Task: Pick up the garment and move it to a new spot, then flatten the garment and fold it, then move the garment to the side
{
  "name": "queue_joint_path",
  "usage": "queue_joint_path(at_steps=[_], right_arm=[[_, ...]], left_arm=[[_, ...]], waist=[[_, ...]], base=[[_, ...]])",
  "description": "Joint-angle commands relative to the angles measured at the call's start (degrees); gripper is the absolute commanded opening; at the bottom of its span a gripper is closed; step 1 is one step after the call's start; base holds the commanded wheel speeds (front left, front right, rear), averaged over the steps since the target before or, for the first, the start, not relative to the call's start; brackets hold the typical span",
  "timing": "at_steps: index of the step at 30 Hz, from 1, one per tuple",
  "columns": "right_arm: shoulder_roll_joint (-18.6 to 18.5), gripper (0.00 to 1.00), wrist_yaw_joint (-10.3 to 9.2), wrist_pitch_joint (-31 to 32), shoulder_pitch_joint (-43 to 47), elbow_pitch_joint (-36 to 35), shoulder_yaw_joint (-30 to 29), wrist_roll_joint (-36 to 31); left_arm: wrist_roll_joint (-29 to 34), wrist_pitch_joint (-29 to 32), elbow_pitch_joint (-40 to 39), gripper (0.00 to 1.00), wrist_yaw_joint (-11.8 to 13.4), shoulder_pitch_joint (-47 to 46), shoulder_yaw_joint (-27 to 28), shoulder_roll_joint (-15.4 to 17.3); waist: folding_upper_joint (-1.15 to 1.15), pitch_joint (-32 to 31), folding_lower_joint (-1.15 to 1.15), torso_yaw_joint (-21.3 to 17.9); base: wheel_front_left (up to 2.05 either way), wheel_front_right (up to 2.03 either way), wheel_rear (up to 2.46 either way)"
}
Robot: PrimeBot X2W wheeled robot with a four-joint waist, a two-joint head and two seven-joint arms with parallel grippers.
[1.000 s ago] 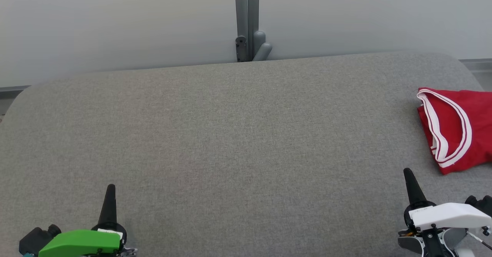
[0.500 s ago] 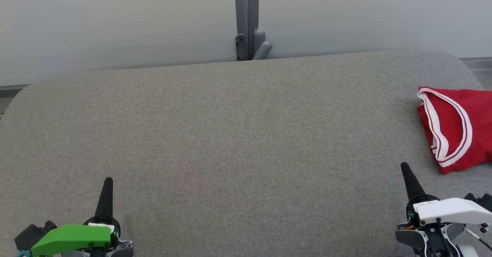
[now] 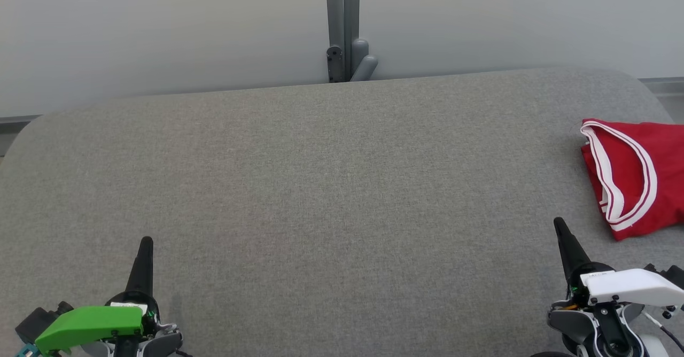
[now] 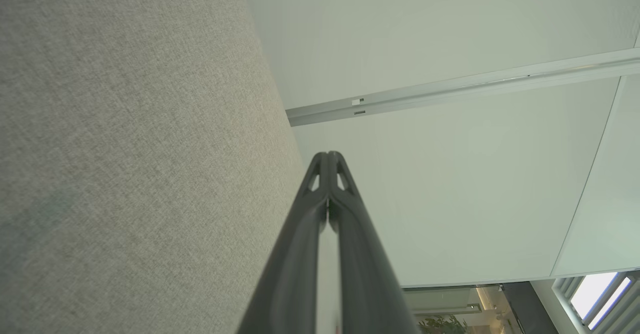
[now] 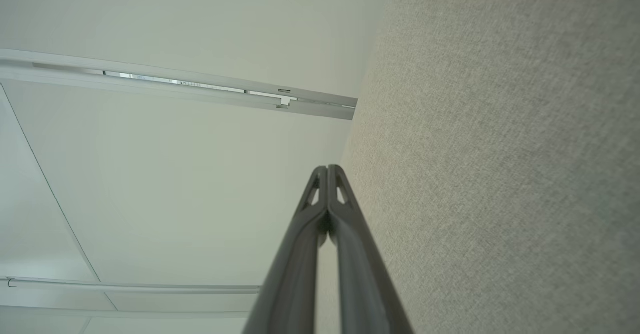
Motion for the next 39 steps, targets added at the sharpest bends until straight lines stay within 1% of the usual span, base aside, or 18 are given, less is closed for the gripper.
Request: queue_joint_path(at_steps=[1,26,39], right_arm=[[-0.3,0.0,0.03,0.3,-0.7,-0.5,0.1,1.1],[-0.4,0.0,0.02,2.9,-1.8,-0.9,0.5,12.6],[-0.4,0.0,0.02,2.9,-1.8,-0.9,0.4,12.4]], left_arm=[[-1.1,0.3,-0.4,0.0,-0.2,-1.3,0.3,0.4],[-10.1,3.1,-1.1,0.0,-0.2,-2.6,1.5,0.4],[-9.9,3.0,-1.1,0.0,-0.2,-2.6,1.5,0.4]], waist=[[0.0,0.0,0.0,0.0],[0.0,0.5,0.0,-0.1],[0.0,0.5,0.0,-0.1]], base=[[0.0,0.0,0.0],[0.0,0.0,0.0],[0.0,0.0,0.0]])
